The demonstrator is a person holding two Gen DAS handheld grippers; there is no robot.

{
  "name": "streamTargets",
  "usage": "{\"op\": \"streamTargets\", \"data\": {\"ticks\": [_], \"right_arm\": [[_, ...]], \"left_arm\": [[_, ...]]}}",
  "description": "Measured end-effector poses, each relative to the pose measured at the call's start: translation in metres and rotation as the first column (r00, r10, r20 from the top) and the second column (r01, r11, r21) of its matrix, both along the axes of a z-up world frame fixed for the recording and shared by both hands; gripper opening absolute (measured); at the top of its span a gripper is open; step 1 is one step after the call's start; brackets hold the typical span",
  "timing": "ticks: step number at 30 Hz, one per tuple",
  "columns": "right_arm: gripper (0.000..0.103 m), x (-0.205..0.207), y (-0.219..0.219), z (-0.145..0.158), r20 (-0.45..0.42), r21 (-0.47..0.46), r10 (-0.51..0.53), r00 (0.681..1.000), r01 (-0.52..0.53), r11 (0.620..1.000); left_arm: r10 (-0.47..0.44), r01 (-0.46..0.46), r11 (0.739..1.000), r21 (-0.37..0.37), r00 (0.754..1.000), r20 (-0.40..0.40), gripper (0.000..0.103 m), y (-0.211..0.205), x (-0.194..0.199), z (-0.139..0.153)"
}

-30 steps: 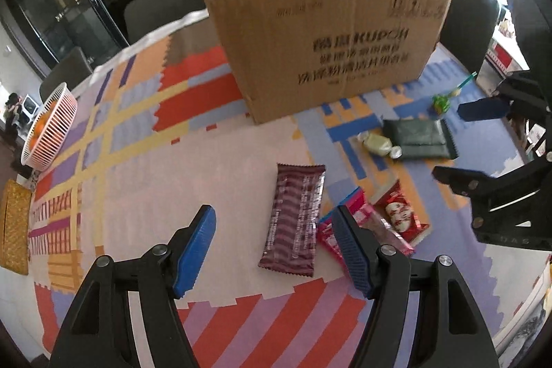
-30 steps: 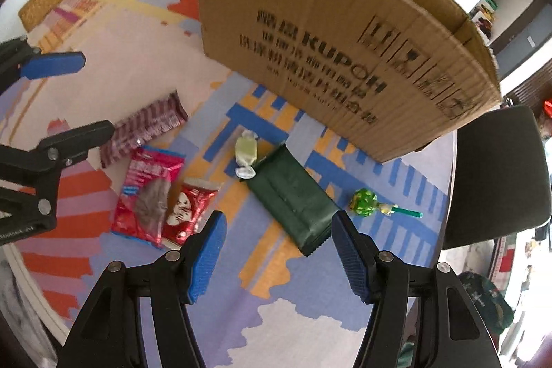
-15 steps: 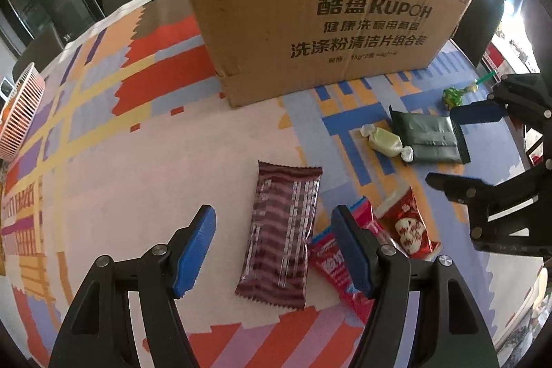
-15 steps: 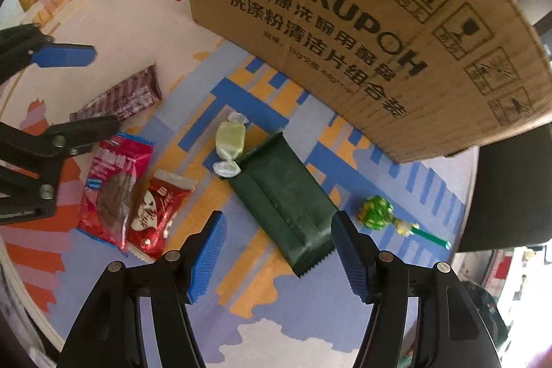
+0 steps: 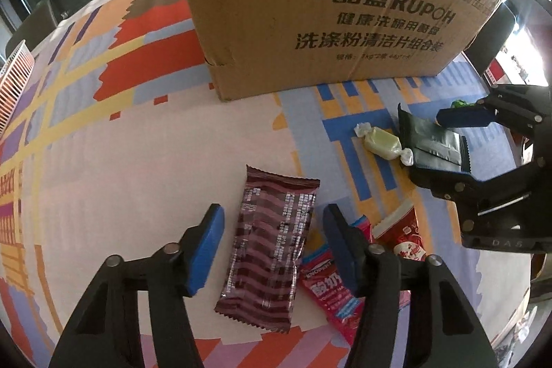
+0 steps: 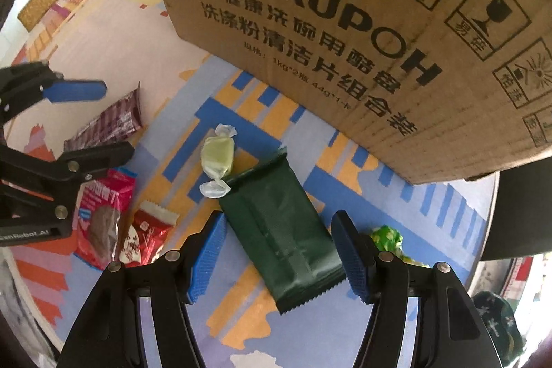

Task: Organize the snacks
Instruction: 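Grasp the striped chocolate bar with the left tool while the right tool grasps the dark green bag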

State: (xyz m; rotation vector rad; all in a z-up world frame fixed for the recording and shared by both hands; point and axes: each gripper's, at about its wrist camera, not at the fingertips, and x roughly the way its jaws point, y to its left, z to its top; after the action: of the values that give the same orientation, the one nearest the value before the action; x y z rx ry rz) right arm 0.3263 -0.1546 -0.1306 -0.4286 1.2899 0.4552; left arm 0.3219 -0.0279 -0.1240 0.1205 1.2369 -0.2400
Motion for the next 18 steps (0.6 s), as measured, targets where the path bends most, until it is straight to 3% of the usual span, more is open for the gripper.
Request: {"op": "streamTargets", "data": {"ticks": [5, 7, 10, 18], "right_arm": [[0.063, 0.020, -0.010, -0.002, -0.017, 0.043, -0.031, 0.999, 0.032, 0.999], [0.061, 0.022, -0.014, -0.002, -0.022, 0.058, -0.054, 0.998, 0.055, 0.997], [0.047, 0.021, -0.016, -0.001, -0.019, 0.063, -0.061, 0.998, 0.062, 0.996], [0.046, 0.010, -0.023, 0.002, 0.034, 0.065, -0.115, 0.993, 0.113, 0.991]], "left_arm": [[0.003, -0.003, 1.000, 0.016, 1.000, -0.004, 0.053, -0.004, -0.002, -0.003], [-0.001, 0.001, 1.000, 0.012, 1.000, -0.002, 0.045, -0.005, -0.005, -0.002], [0.002, -0.002, 1.000, 0.013, 1.000, 0.004, 0.041, -0.003, -0.005, -0.003], [0.019, -0.020, 1.000, 0.023, 0.999, 0.040, 0.037, 0.001, -0.015, 0.005]]}}
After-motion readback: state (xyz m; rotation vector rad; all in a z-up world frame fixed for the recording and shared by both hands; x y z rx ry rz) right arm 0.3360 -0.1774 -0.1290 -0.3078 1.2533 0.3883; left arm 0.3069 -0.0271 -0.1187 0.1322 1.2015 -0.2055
